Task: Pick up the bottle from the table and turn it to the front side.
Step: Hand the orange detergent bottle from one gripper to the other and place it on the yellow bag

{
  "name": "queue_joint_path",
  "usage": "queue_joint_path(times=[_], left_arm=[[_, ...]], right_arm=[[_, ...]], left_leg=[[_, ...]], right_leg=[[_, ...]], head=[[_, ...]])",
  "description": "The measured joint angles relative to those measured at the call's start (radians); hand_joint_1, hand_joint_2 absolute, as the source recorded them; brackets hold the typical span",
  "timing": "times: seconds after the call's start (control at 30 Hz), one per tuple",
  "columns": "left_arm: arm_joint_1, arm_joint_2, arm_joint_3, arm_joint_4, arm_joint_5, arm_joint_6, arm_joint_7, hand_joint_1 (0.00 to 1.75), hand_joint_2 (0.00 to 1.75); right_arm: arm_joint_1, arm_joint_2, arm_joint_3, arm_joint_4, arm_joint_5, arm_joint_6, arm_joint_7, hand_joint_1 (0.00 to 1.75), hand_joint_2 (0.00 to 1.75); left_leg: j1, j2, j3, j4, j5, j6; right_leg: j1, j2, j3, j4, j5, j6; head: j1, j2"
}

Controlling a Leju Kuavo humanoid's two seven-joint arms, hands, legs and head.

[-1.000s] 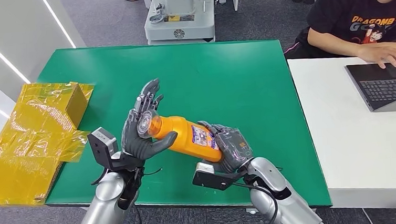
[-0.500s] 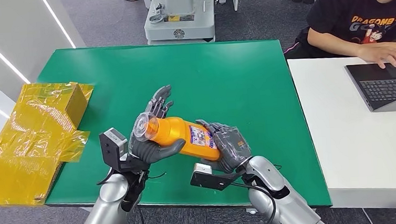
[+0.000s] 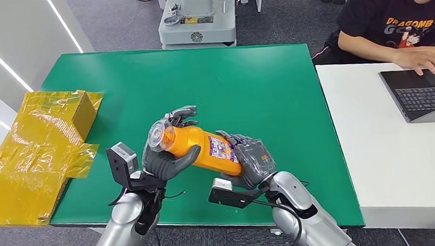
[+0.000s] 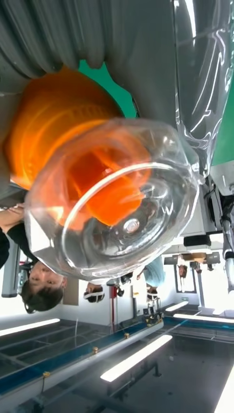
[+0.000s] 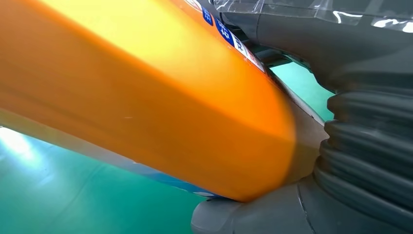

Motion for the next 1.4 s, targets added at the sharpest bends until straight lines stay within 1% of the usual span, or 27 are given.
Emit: queue_joint_path(times=[0.2,0.67,0.8,0.87,0.9,0.97,1.0,1.03,1.2,1.4], left_arm=[[0.008,-0.008,0.000,0.000,0.008,0.016,-0.015,1.75,1.75],[0.009,-0.020,0.000,-0.001,0.016,0.021,-0.016,1.75,1.75],[0.010,-0.021,0.000,-0.002,0.017,0.021,-0.017,1.75,1.75],[0.010,-0.021,0.000,-0.002,0.017,0.021,-0.017,1.75,1.75],[0.010,-0.021,0.000,-0.002,0.017,0.021,-0.017,1.75,1.75],[0.010,-0.021,-0.001,-0.001,0.018,0.022,-0.017,1.75,1.75],[0.010,-0.021,-0.001,-0.001,0.018,0.022,-0.018,1.75,1.75],[0.010,-0.021,-0.001,-0.001,0.019,0.024,-0.019,1.75,1.75],[0.009,-0.012,0.004,-0.001,0.014,0.043,-0.026,1.75,1.75],[0.010,-0.002,0.006,-0.001,0.014,0.045,-0.026,1.75,1.75]], right_arm=[[0.001,0.000,0.001,0.000,0.005,0.008,0.000,1.75,1.75],[0.008,0.001,0.004,-0.006,0.007,0.015,0.004,1.74,1.75],[0.008,0.000,0.003,-0.008,0.007,0.015,0.006,1.46,1.75],[0.009,0.001,0.003,-0.010,0.005,0.014,0.007,1.42,1.75],[0.010,0.001,0.003,-0.012,0.003,0.013,0.008,1.15,1.75],[0.013,0.001,0.002,-0.016,-0.002,0.009,0.008,0.41,1.75],[0.016,0.002,0.001,-0.018,-0.005,0.005,0.009,0.10,1.75],[0.019,0.004,-0.001,-0.021,-0.008,0.000,0.009,0.00,1.75],[0.050,0.017,0.001,-0.044,-0.021,-0.019,0.005,0.00,1.75],[0.061,0.021,0.002,-0.057,-0.025,-0.025,0.004,0.00,1.75]], left_leg=[[0.000,0.000,0.000,0.000,0.000,0.000],[0.000,0.000,0.000,0.000,0.000,0.000],[0.000,0.000,0.000,0.000,0.000,0.000],[0.000,0.000,0.000,0.000,0.000,0.000],[0.000,0.000,0.000,0.000,0.000,0.000],[0.000,0.000,0.000,0.000,0.000,0.000],[0.000,0.000,0.000,0.000,0.000,0.000],[0.000,0.000,0.000,0.000,0.000,0.000],[0.000,0.000,0.000,0.000,0.000,0.000],[0.000,0.000,0.000,0.000,0.000,0.000]], right_leg=[[0.000,0.000,0.000,0.000,0.000,0.000],[0.000,0.000,0.000,0.000,0.000,0.000],[0.000,0.000,0.000,0.000,0.000,0.000],[0.000,0.000,0.000,0.000,0.000,0.000],[0.000,0.000,0.000,0.000,0.000,0.000],[0.000,0.000,0.000,0.000,0.000,0.000],[0.000,0.000,0.000,0.000,0.000,0.000],[0.000,0.000,0.000,0.000,0.000,0.000],[0.000,0.000,0.000,0.000,0.000,0.000],[0.000,0.000,0.000,0.000,0.000,0.000]], head=[[0.000,0.000],[0.000,0.000],[0.000,0.000],[0.000,0.000],[0.000,0.000],[0.000,0.000],[0.000,0.000],[0.000,0.000],[0.000,0.000],[0.000,0.000]])
